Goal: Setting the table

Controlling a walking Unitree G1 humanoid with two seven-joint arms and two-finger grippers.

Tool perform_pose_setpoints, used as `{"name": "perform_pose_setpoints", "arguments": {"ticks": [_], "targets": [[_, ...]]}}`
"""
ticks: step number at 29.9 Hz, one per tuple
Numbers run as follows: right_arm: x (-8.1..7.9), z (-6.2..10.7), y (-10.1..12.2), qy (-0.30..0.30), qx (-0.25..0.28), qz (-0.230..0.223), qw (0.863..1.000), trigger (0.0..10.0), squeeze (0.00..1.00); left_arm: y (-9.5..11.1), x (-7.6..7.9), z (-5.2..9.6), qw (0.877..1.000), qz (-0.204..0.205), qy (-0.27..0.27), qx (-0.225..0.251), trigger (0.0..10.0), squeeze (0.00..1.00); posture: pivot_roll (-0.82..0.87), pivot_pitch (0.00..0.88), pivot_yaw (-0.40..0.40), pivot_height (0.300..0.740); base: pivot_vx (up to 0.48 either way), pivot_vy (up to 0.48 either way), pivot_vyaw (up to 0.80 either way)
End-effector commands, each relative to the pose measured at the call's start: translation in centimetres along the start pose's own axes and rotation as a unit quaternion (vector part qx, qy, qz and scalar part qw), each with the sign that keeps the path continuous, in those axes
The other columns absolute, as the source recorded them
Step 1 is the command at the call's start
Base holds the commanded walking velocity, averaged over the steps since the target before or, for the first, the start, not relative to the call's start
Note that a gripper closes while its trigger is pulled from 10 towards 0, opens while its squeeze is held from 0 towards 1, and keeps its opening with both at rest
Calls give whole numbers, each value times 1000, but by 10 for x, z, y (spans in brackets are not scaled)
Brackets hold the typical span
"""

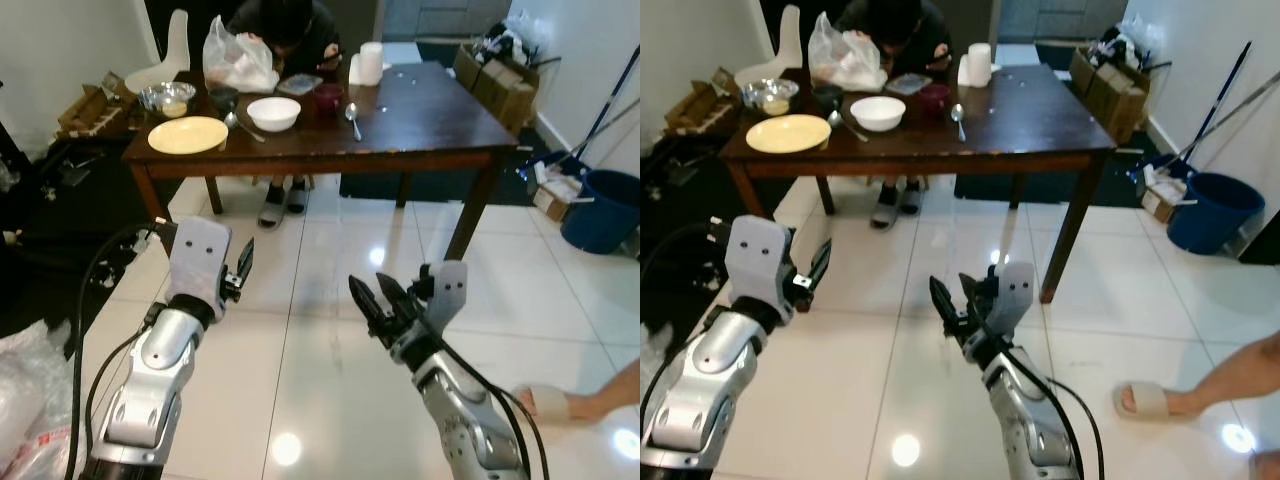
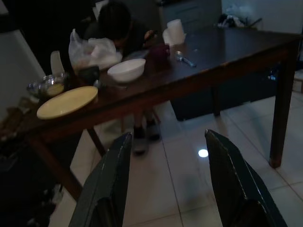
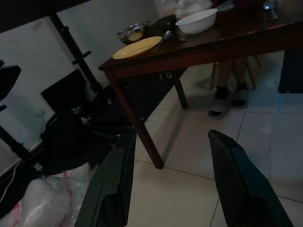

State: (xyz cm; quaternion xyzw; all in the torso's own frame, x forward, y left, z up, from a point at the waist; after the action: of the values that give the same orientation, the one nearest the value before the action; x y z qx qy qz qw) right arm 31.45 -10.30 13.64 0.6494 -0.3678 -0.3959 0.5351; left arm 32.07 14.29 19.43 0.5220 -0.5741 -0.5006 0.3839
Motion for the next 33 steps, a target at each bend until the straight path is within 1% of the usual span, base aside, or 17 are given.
{"name": "perform_pose_setpoints", "arguments": {"ticks": [1, 10, 23, 33], "targets": [[2, 1, -6, -5, -14, -5, 1000, 10000, 0, -1, 5, -2, 1000, -4, -5, 0, 10000, 0, -13, 0, 85, 740, 428, 0, 0], [2, 3, -11, -2, -27, 0, 1000, 10000, 0, -3, 11, -1, 1000, -7, -11, 3, 10000, 0, -14, 0, 84, 740, 428, 0, 0], [2, 3, -15, -1, -33, 4, 999, 10000, 0, -5, 15, -1, 1000, -5, -17, 4, 10000, 0, -21, 0, 87, 740, 419, 0, 0], [4, 2, -16, -4, -35, 7, 999, 10000, 0, -5, 21, -2, 1000, -5, -27, 7, 10000, 0, -24, 0, 90, 740, 420, 0, 0]]}}
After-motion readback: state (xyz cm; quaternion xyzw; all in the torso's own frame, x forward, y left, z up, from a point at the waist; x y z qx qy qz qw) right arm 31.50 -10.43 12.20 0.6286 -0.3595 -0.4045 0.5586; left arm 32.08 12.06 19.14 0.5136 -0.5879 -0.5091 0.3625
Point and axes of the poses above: a point about 5 cm out from each wrist's last joint towards the gripper, its own z axis pointing back from the gripper into the wrist, its own y axis along the axis of the wrist's last joint, x = y × z, the point moved 2 cm from there along -z, pointing out of the wrist towards the gripper, and after that the axes turned 9 degrees about z, right-handed, at the moved point
